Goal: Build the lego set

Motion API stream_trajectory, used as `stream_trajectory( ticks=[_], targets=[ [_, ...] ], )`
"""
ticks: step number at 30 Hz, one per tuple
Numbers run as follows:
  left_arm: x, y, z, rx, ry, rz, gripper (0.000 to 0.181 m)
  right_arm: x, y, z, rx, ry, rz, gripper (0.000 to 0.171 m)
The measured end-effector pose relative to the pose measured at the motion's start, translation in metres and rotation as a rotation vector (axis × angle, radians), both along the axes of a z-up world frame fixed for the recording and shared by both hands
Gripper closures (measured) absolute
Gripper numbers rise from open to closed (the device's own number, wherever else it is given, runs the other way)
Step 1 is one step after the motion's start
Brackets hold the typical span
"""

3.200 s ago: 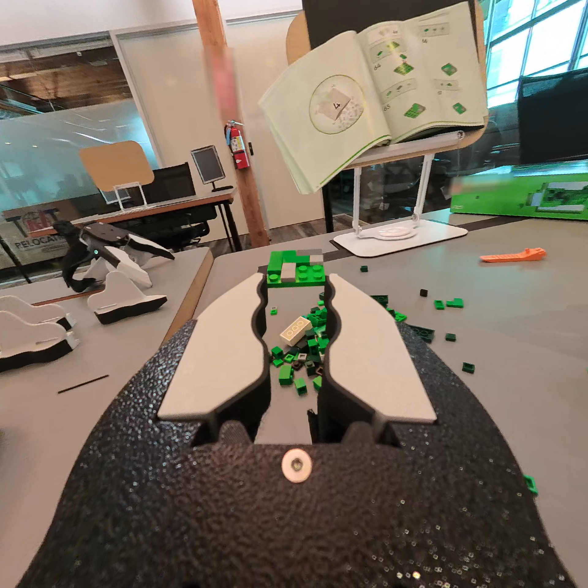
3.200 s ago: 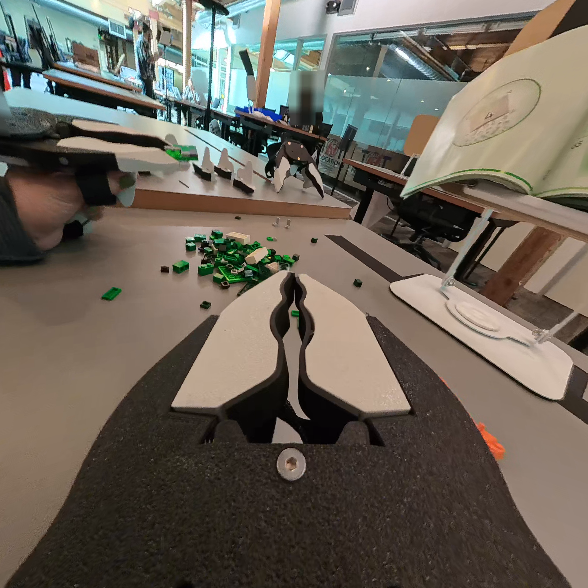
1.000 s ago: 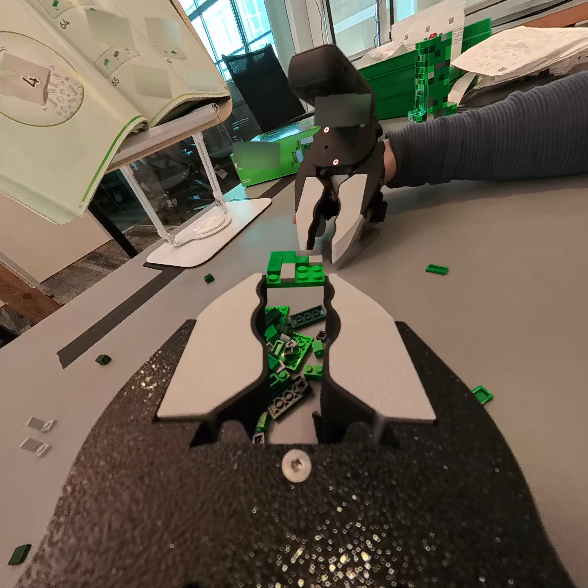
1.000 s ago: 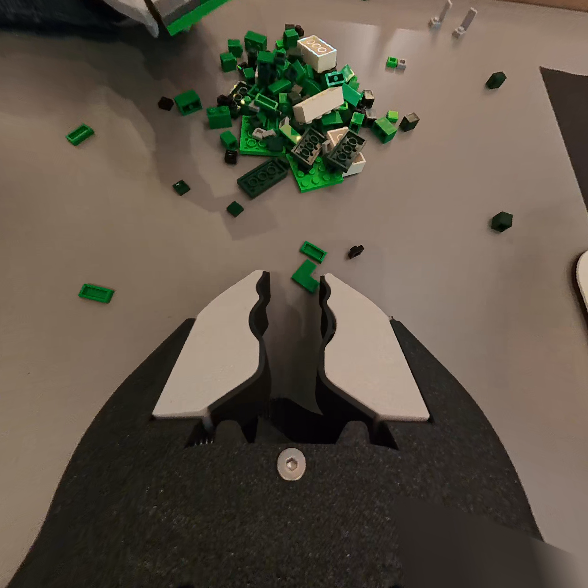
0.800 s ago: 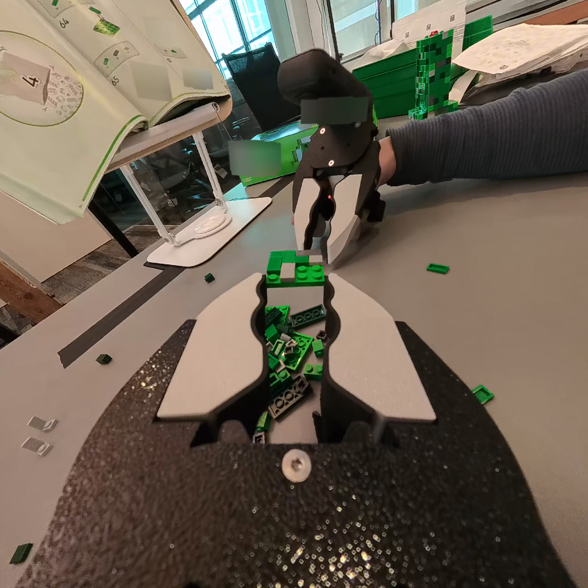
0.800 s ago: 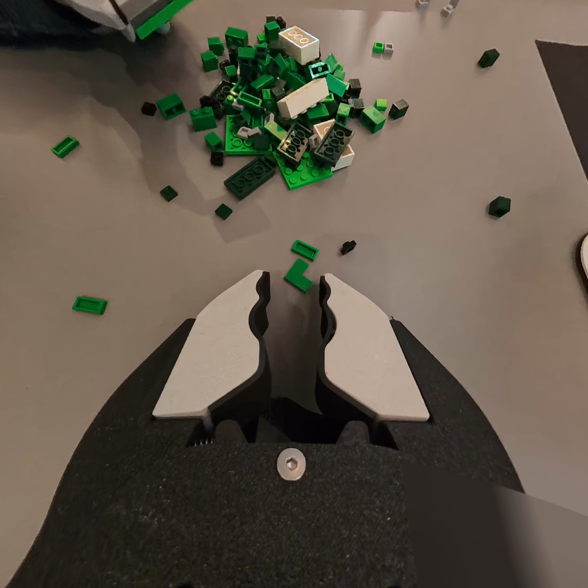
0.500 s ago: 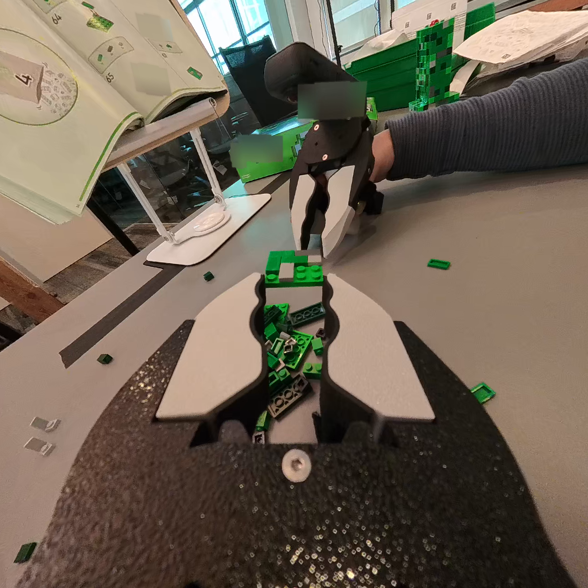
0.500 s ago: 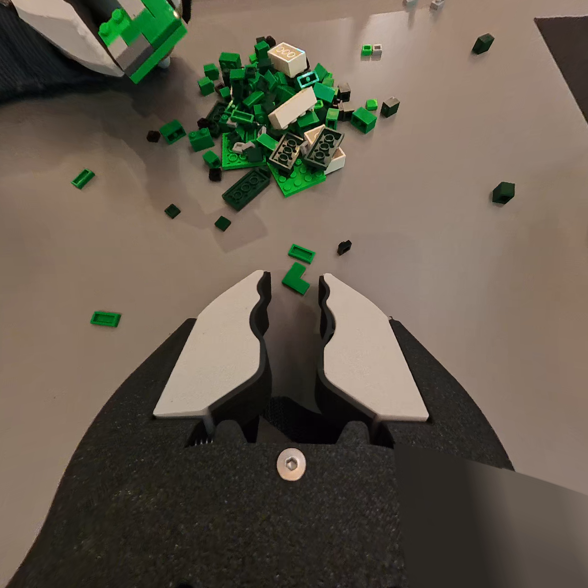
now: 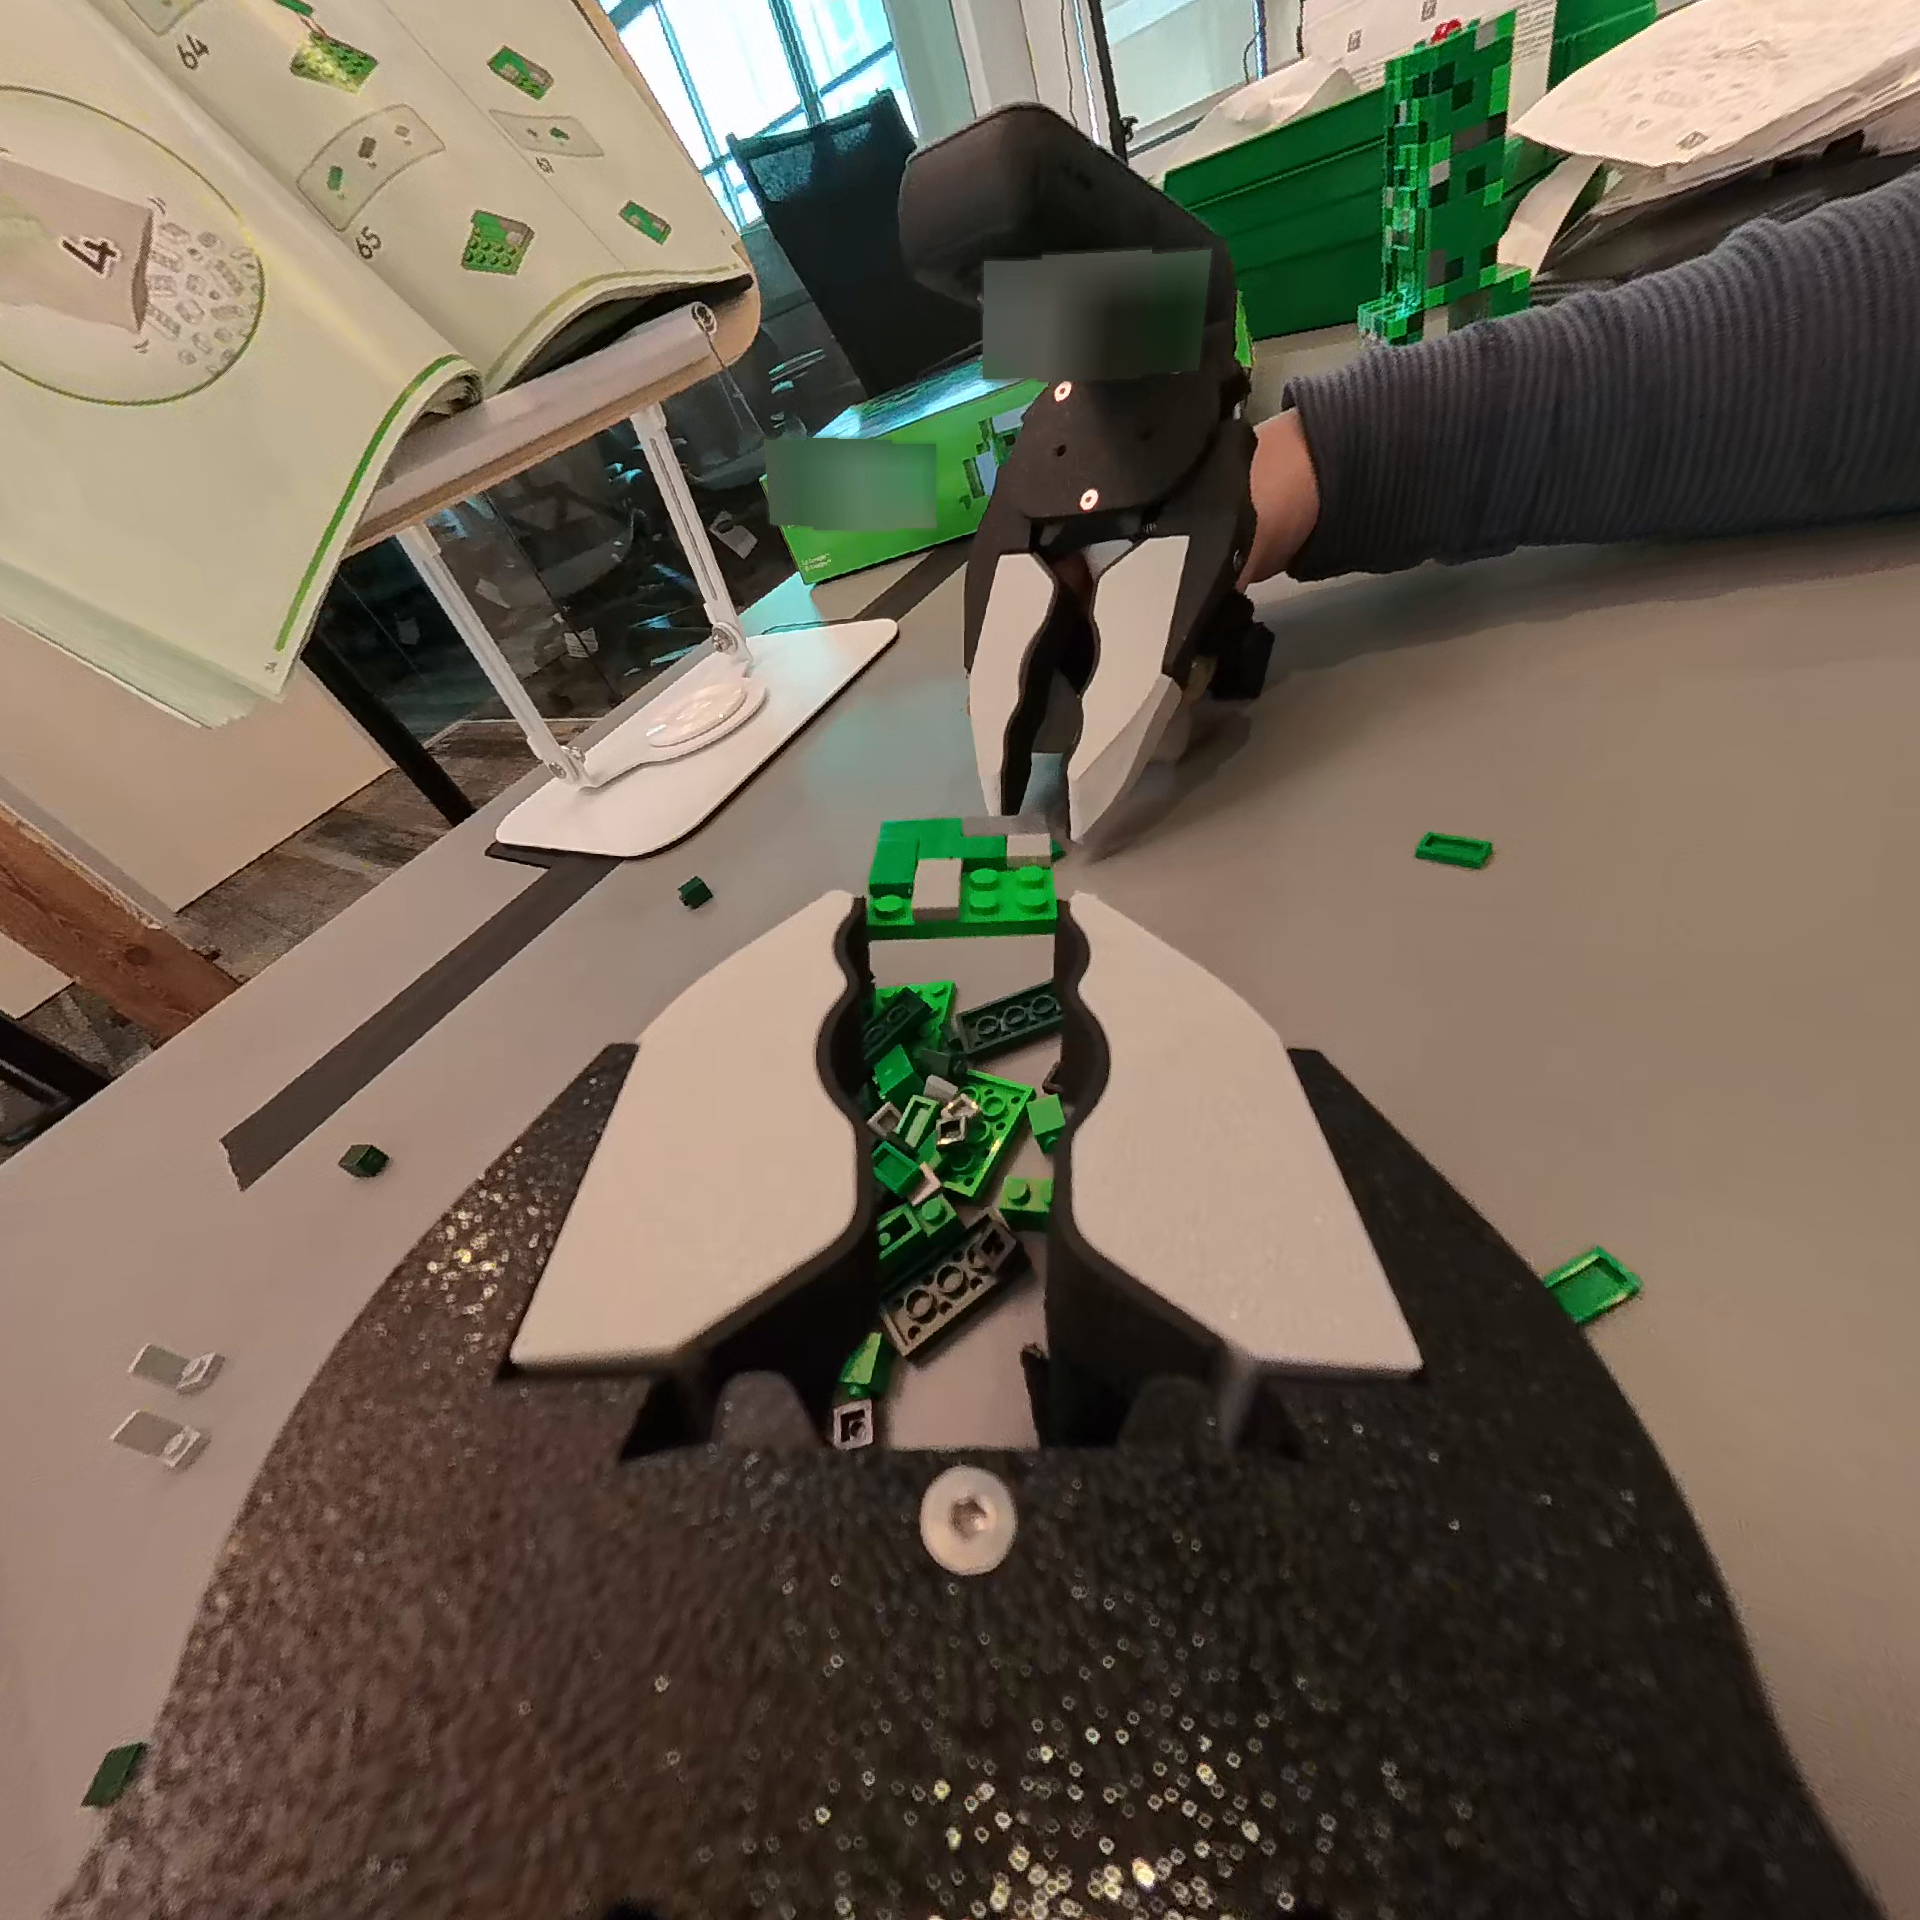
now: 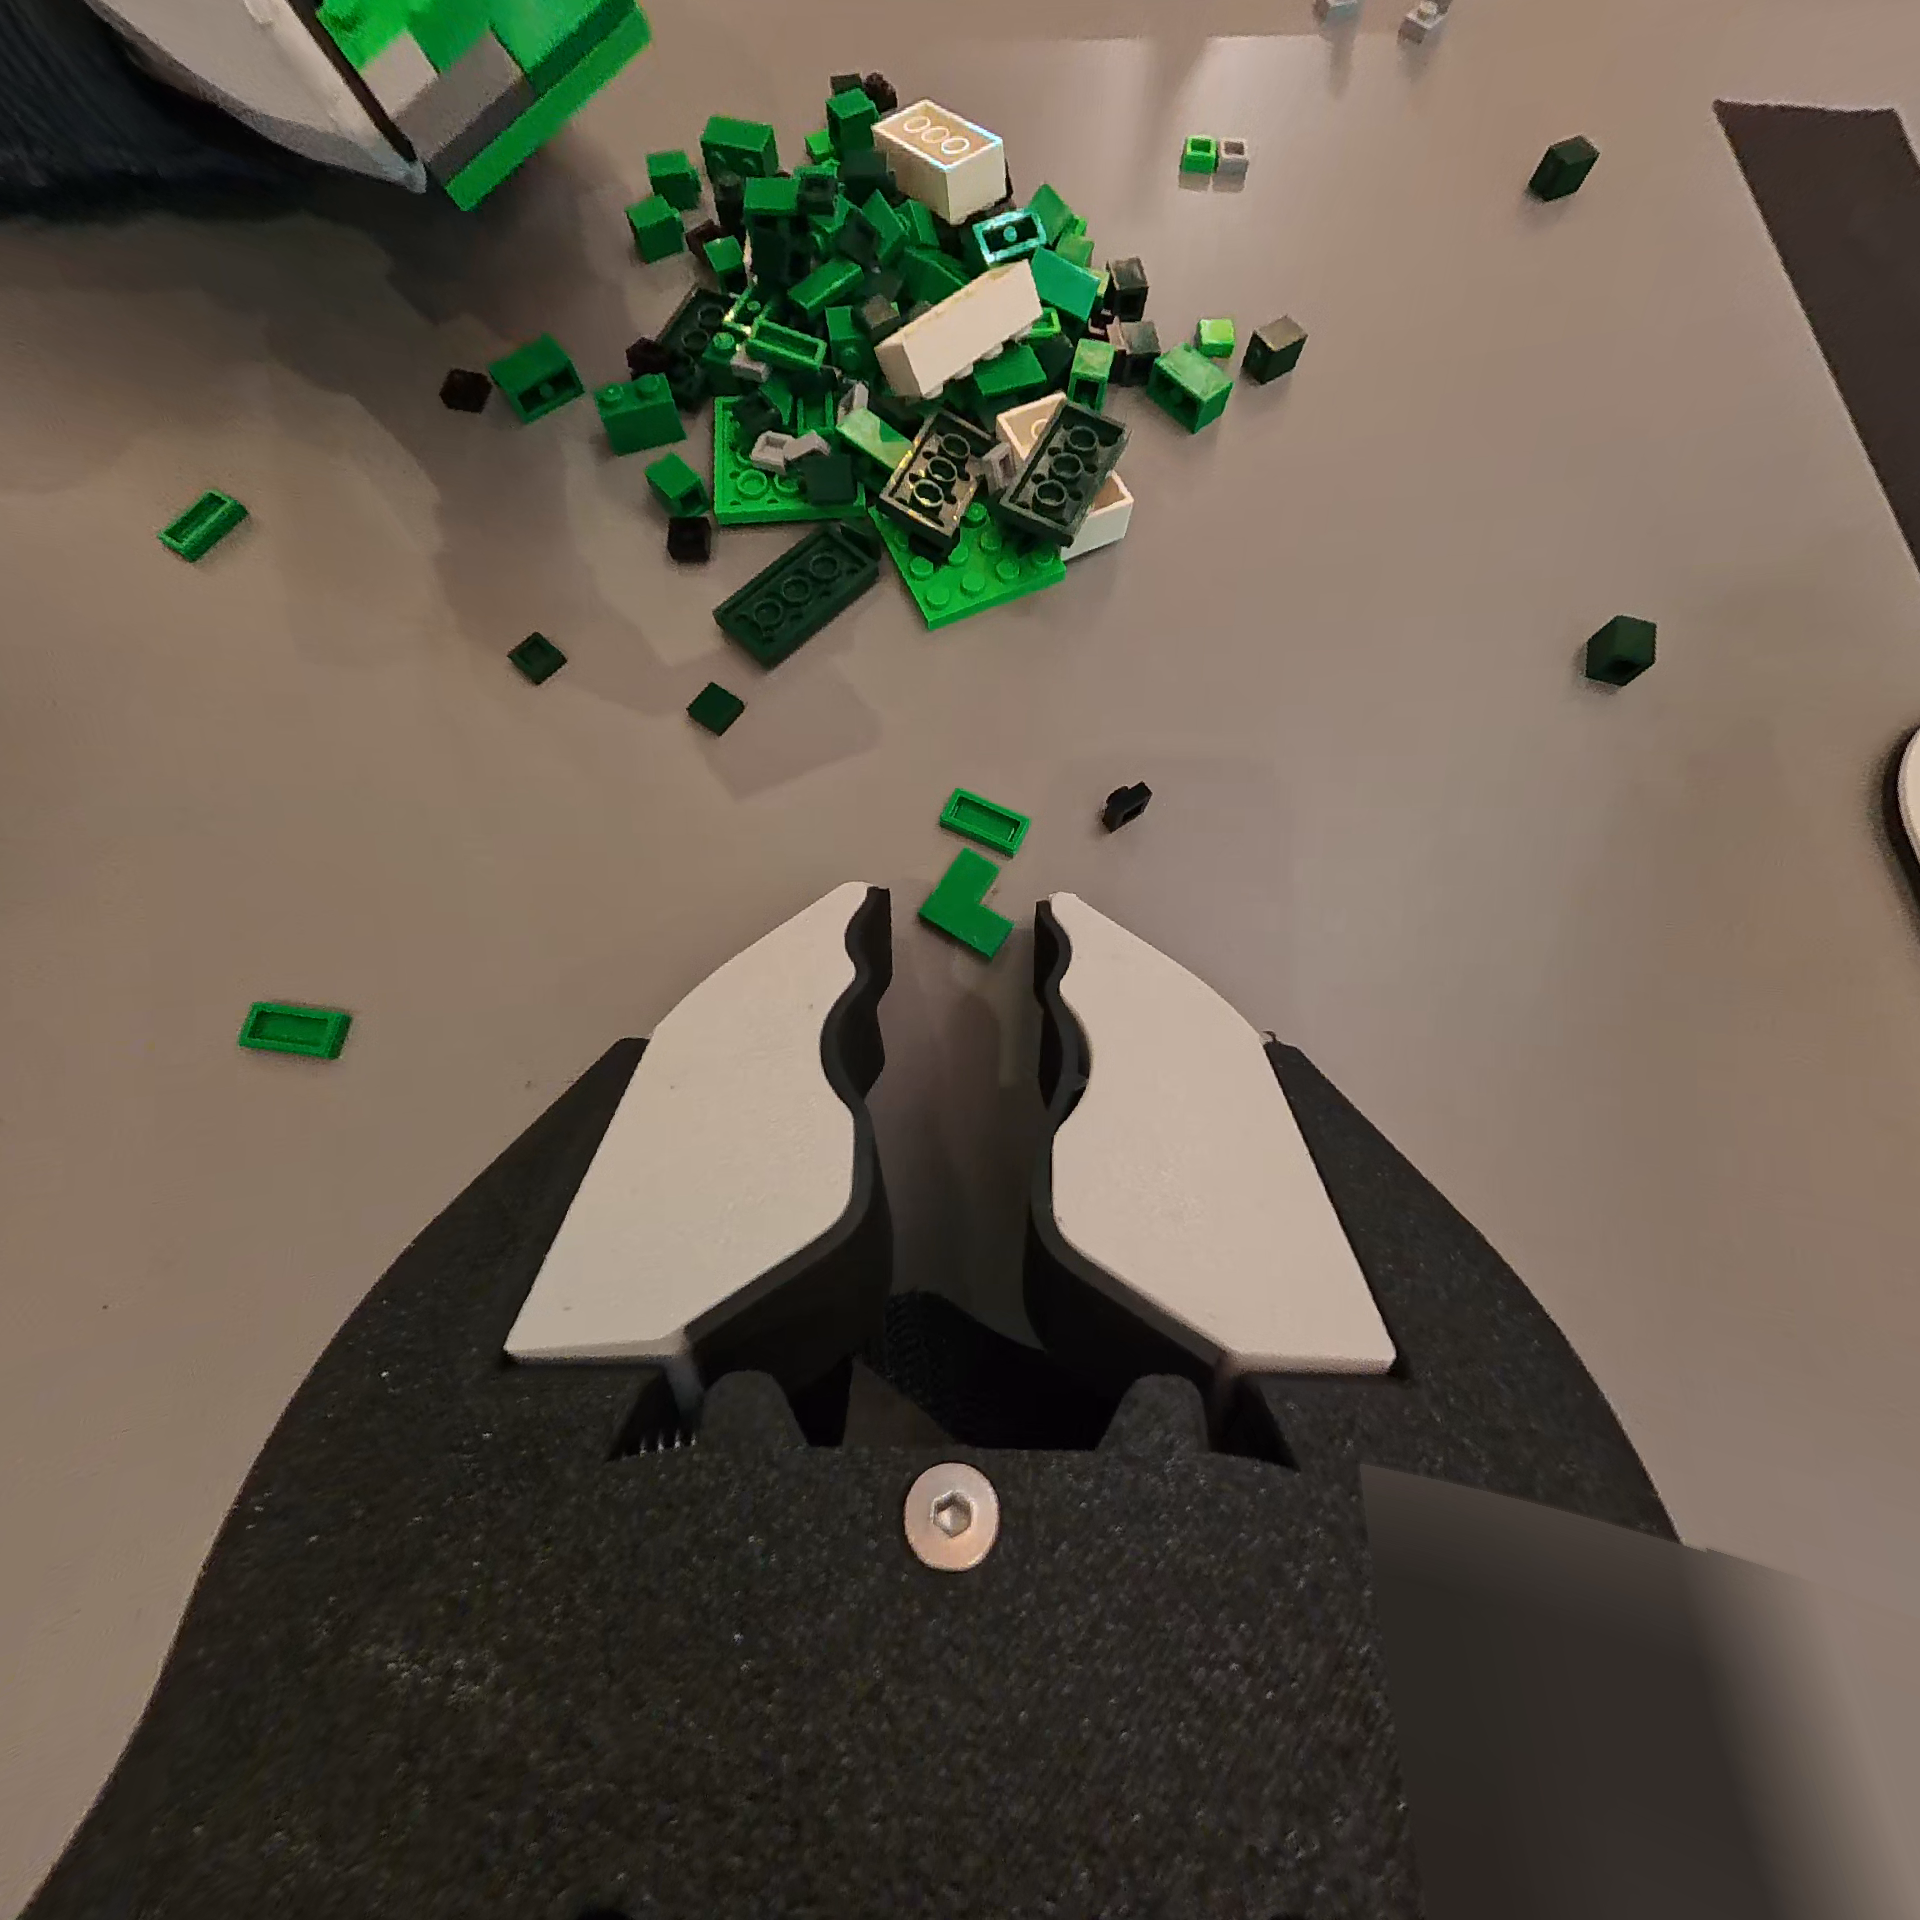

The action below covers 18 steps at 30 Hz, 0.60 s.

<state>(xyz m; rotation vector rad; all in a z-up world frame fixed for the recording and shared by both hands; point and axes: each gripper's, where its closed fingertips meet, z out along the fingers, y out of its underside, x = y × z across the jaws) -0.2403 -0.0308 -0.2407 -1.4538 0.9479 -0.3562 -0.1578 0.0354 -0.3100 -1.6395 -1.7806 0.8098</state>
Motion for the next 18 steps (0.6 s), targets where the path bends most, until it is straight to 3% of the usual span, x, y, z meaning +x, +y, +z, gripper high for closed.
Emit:
stream_trajectory(
  ticks=[18],
  targets=[
    [-0.0003,0.001,-0.001,0.004,0.011,0.01,0.148,-0.0002,0.0001,0.0002,0.0,0.001,0.0,0.146]
  ],
)
